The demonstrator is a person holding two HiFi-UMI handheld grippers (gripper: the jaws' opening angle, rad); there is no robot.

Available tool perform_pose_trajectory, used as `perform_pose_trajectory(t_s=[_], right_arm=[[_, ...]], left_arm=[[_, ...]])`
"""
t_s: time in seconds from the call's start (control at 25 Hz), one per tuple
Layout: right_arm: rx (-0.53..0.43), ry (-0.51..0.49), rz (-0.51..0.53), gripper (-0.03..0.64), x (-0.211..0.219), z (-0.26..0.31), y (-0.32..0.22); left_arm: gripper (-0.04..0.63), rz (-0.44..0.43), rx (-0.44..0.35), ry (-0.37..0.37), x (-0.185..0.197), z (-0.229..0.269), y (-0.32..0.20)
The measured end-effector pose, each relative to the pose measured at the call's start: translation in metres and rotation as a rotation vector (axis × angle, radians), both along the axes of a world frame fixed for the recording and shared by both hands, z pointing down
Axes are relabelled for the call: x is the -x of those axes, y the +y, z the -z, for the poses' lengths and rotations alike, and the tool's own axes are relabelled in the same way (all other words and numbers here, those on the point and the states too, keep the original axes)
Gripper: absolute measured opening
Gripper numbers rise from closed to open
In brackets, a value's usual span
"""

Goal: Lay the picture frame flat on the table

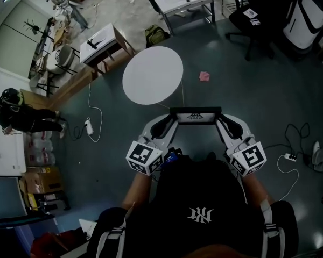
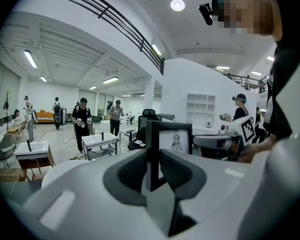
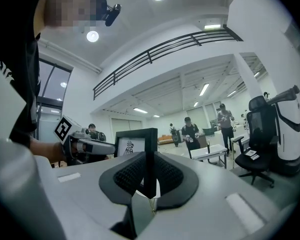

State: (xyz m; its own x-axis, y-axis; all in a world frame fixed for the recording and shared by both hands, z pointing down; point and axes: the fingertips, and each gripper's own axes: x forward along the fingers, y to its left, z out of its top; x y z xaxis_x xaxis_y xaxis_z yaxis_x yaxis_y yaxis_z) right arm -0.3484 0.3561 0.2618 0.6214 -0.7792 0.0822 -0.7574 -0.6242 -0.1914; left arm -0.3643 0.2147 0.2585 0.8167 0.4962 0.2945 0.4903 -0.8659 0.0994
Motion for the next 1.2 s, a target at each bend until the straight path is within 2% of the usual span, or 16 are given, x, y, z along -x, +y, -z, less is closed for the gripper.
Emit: perform_pose_trajectory(t_s=[0.24,0.84,1.0,1.2], right_arm=[[-0.03,-0.019,0.004,0.049,-0.019,-0.006,0.022],[0.009,-0.043,-0.007,0.046,-0.079,-0.019,0.042],[0.011,-0.061,-0.04,0.046,-0.104,-0.016,0.05],[0.016,-0.029,-0.063,0.046,-0.145,-0.003,0.044]], left_arm=[[0.08,0.015,0.006,0.01,-0.023,-0.004,0.021],[0.08,-0.007,0.044,-0.01,-0.086,-0.019,0.04],[0.08,-0.019,0.056,-0.007,-0.114,-0.016,0.048],[0.08,-0.046,0.071,-0.006,-0.151,-0.014,0.043]])
